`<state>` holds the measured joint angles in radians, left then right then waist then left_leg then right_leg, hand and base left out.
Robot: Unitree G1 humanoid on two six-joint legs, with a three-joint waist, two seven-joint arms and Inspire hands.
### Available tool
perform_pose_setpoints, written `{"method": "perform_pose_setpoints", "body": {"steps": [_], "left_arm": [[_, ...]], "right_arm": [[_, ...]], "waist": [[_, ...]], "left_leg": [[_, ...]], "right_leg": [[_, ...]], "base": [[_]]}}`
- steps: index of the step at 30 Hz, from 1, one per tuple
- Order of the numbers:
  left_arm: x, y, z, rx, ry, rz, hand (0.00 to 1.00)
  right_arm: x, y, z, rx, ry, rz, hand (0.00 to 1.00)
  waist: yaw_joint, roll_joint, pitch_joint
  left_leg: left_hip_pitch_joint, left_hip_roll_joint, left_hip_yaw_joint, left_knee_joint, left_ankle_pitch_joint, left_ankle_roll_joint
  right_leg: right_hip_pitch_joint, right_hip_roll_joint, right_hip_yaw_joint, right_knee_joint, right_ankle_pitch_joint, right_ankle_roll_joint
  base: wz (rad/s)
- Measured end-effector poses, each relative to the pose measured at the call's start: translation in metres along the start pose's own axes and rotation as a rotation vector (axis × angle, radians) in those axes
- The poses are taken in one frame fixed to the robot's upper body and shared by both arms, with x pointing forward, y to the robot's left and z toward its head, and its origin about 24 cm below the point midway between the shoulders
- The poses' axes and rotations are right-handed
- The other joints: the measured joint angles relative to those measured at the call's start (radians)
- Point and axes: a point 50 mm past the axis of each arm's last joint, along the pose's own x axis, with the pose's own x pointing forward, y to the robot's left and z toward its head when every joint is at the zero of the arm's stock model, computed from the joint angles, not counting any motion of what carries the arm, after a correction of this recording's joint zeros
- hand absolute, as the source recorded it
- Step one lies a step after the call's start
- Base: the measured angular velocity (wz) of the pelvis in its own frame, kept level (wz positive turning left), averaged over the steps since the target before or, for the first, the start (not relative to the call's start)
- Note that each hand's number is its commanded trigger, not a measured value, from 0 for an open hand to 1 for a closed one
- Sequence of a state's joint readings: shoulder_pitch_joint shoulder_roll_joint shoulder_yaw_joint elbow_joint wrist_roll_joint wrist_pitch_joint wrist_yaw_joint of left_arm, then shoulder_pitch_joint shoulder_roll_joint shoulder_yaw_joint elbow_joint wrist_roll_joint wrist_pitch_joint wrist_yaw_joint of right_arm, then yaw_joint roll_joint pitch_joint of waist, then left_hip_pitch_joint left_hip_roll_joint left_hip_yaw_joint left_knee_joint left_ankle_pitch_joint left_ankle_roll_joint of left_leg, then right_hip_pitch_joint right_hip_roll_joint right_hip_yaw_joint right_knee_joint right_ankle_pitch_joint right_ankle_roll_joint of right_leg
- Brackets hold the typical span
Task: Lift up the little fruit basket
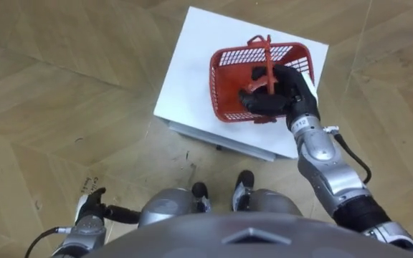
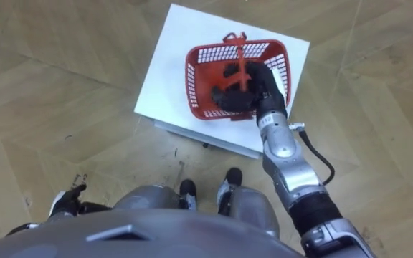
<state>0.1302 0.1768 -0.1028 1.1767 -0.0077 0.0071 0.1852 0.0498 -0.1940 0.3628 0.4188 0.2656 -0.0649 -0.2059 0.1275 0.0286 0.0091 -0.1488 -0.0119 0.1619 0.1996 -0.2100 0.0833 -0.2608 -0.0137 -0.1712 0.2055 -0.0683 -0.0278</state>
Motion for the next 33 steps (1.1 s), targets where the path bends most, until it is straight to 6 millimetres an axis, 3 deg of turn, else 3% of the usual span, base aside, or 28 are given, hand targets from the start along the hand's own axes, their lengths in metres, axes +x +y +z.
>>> {"method": "perform_pose_setpoints", "body": {"steps": [4, 12, 20, 29, 33], "left_arm": [[-0.002, -0.001, -0.007, 0.002, 0.022, -0.005, 0.0], [-0.002, -0.001, -0.012, 0.007, 0.044, -0.008, 0.0], [-0.003, -0.001, -0.016, 0.065, 0.049, -0.008, 0.0], [-0.005, -0.001, -0.023, 0.096, 0.06, -0.014, 0.0], [-0.004, -0.001, -0.018, 0.085, 0.042, -0.012, 0.0]], "right_arm": [[0.001, -0.004, 0.002, 0.0, -0.008, -0.003, 0.0], [0.002, -0.013, 0.006, 0.024, -0.023, -0.045, 0.0], [0.001, -0.013, 0.012, -0.023, -0.062, -0.059, 0.0], [-0.005, -0.023, 0.008, -0.084, -0.067, -0.109, 0.0], [-0.012, -0.024, 0.016, -0.096, -0.122, -0.131, 0.0]], "waist": [[-0.015, 0.01, -0.0048], [-0.019, 0.007, -0.0052], [-0.034, -0.033, -0.0023], [-0.05, -0.043, -0.0036], [-0.054, -0.044, -0.0038]], "left_leg": [[0.0, 0.0, -0.003, -0.002, 0.0, 0.0], [0.004, 0.0, -0.003, -0.003, 0.0, 0.0], [0.038, 0.001, -0.004, -0.006, 0.0, 0.0], [0.092, 0.001, 0.008, -0.027, 0.0, 0.0], [0.107, 0.003, 0.031, -0.035, 0.0, 0.0]], "right_leg": [[0.0, 0.0, -0.005, -0.001, 0.0, 0.0], [0.004, 0.0, -0.008, 0.0, 0.0, 0.0], [0.039, 0.001, -0.006, -0.004, 0.0, 0.0], [0.074, 0.006, 0.009, -0.007, 0.0, 0.001], [0.076, 0.011, 0.031, -0.004, 0.0, 0.001]], "base": [[0.0], [0.0], [0.0], [-0.05], [-0.19]]}}
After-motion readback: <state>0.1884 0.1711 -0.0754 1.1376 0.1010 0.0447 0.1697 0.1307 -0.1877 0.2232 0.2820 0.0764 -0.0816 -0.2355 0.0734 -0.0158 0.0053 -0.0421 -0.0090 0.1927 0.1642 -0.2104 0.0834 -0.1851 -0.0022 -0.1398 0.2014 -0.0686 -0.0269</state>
